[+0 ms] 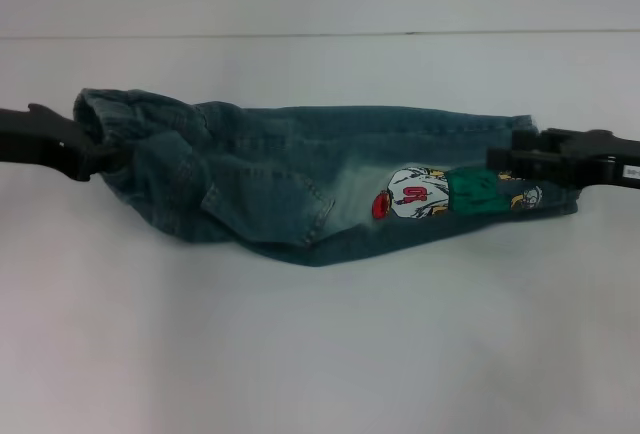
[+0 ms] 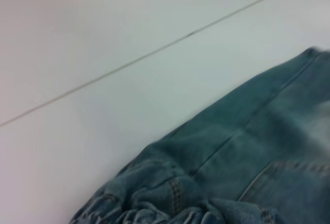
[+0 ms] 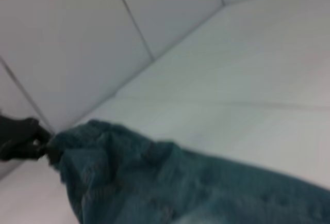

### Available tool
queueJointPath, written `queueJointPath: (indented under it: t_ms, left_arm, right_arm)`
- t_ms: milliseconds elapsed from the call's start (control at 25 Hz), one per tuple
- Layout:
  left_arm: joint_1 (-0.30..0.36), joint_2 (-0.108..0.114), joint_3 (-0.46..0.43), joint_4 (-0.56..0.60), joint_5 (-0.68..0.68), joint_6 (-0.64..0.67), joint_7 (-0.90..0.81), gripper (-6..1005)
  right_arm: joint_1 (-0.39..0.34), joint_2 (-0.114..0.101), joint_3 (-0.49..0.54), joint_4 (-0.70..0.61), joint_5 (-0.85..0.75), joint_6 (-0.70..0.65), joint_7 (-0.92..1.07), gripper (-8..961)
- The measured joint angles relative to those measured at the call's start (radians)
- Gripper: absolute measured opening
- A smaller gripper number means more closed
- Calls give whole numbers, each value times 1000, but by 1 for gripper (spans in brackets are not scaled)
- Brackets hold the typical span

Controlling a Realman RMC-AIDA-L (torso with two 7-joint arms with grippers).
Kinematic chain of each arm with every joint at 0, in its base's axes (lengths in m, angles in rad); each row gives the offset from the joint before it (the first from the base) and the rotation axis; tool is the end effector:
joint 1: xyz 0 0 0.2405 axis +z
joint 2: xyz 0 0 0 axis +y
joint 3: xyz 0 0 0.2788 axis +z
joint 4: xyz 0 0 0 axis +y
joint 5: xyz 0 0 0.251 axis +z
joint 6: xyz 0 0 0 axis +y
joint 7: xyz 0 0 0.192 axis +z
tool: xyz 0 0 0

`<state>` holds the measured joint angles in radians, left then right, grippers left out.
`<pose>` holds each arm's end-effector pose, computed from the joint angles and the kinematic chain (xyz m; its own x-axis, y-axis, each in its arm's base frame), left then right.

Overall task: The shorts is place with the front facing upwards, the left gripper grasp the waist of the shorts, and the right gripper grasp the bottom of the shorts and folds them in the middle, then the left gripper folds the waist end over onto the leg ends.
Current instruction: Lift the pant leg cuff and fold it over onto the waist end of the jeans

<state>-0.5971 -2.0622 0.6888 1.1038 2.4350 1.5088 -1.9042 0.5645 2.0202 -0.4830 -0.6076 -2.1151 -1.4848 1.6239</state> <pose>-0.2901 0.4434 0.0371 0.8157 0.5458 0.1915 0.5716 -0.7099 -0.4114 0.3223 0.4149 -0.0121 0.6136 -0.5526 -0.5640 -0.7304 -0.6686 -0.1395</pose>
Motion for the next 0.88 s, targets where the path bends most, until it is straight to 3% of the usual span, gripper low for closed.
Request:
queueJointPath:
  t_ms: [120, 240, 600, 880]
  left_arm:
    - [-8, 16, -26, 10, -61, 62, -1, 83]
    - [-18, 33, -53, 11, -137, 117, -4, 83]
    - [-69, 65, -109, -15, -282, 196, -64, 79]
    - [-97, 68, -104, -16, -342, 214, -106, 79]
  right_arm:
    - [0, 42, -1, 10, 66, 50, -49, 733]
    - [10, 68, -8, 67, 129, 128, -123, 733]
    - [103, 75, -11, 331, 255, 344, -328, 721]
    - [155, 82, -5, 501, 398, 441, -499, 661]
